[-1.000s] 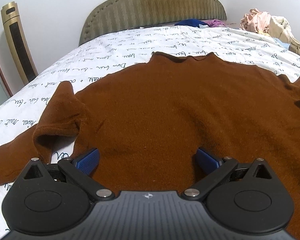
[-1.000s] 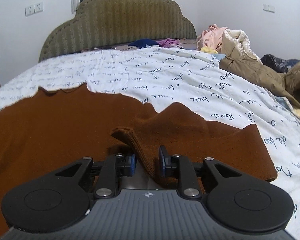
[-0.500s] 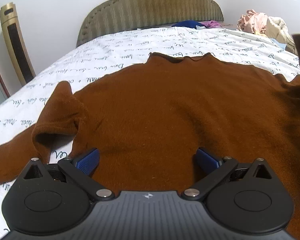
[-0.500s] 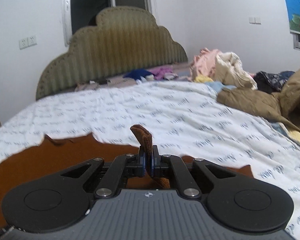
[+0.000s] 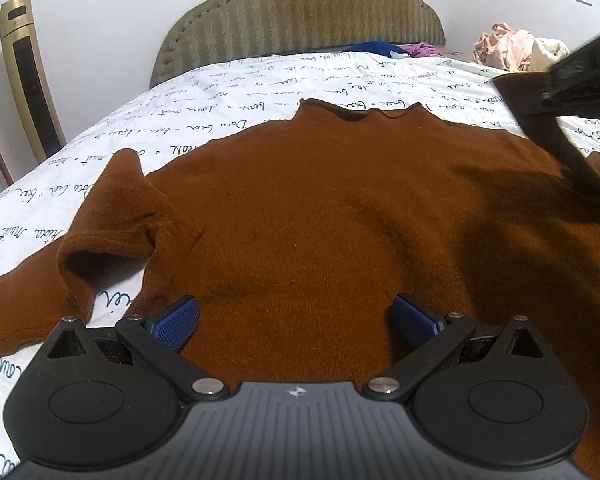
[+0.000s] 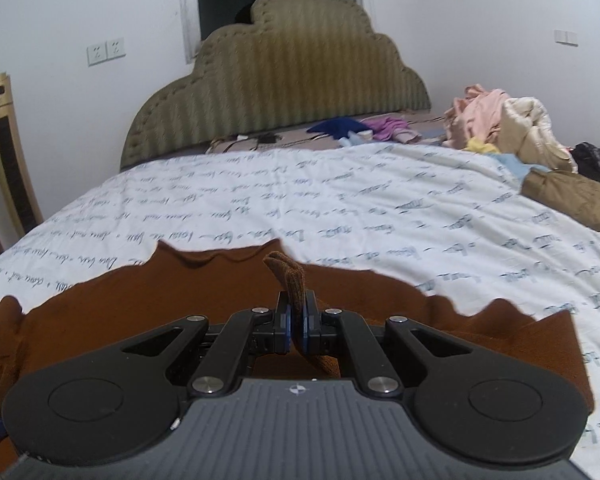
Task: Fold small clothes
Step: 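Lift the sleeve with the right tool and fold it across the sweater body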
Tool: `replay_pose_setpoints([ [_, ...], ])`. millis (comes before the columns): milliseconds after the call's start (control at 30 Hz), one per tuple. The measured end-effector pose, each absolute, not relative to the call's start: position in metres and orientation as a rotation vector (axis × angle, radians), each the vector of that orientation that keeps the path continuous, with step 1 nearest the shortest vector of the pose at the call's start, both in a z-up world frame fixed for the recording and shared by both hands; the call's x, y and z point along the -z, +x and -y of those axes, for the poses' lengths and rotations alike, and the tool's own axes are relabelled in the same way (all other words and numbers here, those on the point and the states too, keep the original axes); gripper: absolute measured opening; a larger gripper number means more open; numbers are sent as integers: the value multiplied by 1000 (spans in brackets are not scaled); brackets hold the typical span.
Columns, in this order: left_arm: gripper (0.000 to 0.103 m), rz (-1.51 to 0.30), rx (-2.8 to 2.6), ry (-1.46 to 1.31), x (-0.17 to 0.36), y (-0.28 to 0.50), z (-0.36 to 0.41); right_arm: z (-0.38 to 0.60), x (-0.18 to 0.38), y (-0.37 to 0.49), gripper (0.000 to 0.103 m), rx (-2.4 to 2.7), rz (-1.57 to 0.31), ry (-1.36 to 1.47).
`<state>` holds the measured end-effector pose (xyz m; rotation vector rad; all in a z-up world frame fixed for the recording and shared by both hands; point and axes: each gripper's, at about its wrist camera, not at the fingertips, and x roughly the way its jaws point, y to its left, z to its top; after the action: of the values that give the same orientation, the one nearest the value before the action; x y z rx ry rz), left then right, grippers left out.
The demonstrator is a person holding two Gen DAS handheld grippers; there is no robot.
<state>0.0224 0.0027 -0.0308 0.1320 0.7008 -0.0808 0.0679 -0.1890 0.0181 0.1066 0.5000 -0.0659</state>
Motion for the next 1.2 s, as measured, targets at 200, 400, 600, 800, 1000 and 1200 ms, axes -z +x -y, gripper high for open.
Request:
replay_pose_setpoints([
  [200,103,-699,105,97,33,20,-10,157,-9,89,8,16,-534,44],
  [400,103,-677,119,70,33,15,-15,126,-9,102,8,-44,-542,6],
  [600,103,-626,74,9,25,0,-27,101,-12,106,8,-149,-518,-10],
  [800,103,-601,6,-8,13,-14,-47,67,-12,108,8,-279,-502,-52],
  [1000,103,-607,-58,-61,10,-19,-66,32,-7,111,8,-351,-530,-77],
  [1200,103,-615,-92,-49,12,-26,-69,11,4,113,9,-430,-588,-76],
])
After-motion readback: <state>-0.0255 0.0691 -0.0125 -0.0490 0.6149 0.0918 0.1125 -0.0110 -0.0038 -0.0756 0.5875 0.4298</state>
